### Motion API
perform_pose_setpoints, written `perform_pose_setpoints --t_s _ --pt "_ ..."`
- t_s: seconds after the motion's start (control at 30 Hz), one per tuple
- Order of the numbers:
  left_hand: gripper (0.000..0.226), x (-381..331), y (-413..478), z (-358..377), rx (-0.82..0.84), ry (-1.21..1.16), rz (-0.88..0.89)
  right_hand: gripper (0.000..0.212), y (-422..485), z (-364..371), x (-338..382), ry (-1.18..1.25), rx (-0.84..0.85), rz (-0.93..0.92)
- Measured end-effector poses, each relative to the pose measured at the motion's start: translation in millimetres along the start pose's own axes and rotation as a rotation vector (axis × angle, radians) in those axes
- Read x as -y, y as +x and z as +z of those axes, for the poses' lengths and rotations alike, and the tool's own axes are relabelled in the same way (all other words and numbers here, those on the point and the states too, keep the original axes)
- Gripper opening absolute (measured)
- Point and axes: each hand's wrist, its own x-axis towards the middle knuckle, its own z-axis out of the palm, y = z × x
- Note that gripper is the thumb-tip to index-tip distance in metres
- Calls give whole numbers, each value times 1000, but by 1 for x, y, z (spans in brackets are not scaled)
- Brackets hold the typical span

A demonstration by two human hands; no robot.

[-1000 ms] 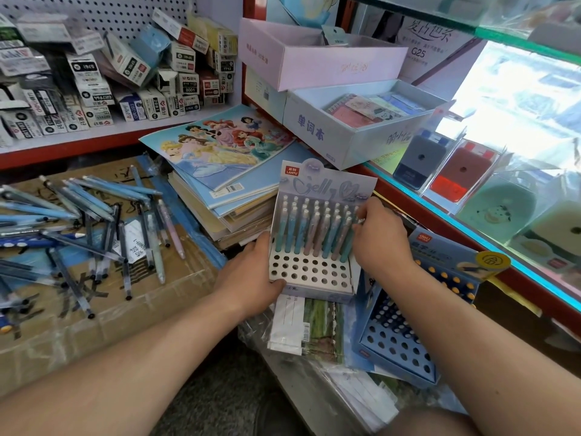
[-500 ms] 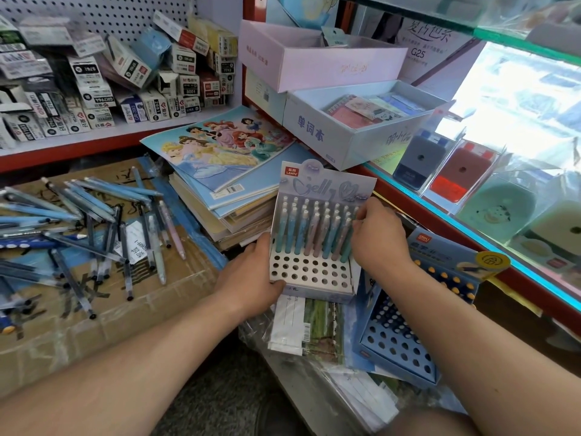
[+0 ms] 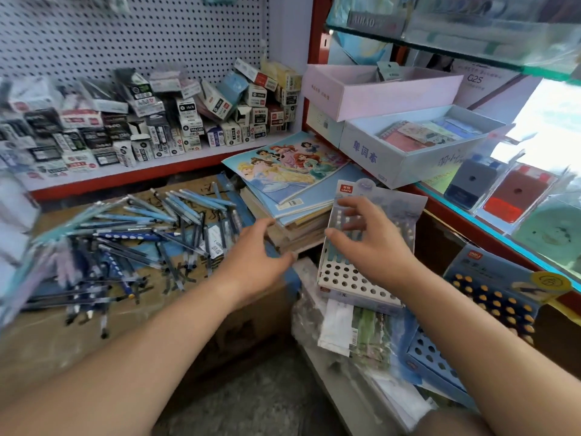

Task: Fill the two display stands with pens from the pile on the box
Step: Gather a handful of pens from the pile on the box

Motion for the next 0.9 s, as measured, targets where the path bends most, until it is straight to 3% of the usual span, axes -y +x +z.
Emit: perform_pose_setpoints --t_s 0.27,0.5,0.63,0.9 --pt "89 46 -69 -107 -96 -35 -212 61 15 76 39 -3 361 -121" --pt "88 84 -130 -158 -218 20 -371 66 19 156 80 -246 607 -365" --pt "87 101 -139 -166 -257 90 -409 68 15 189 99 -372 636 -504" --pt "92 118 -139 -176 -233 182 -408 71 17 220 105 -436 684 -516"
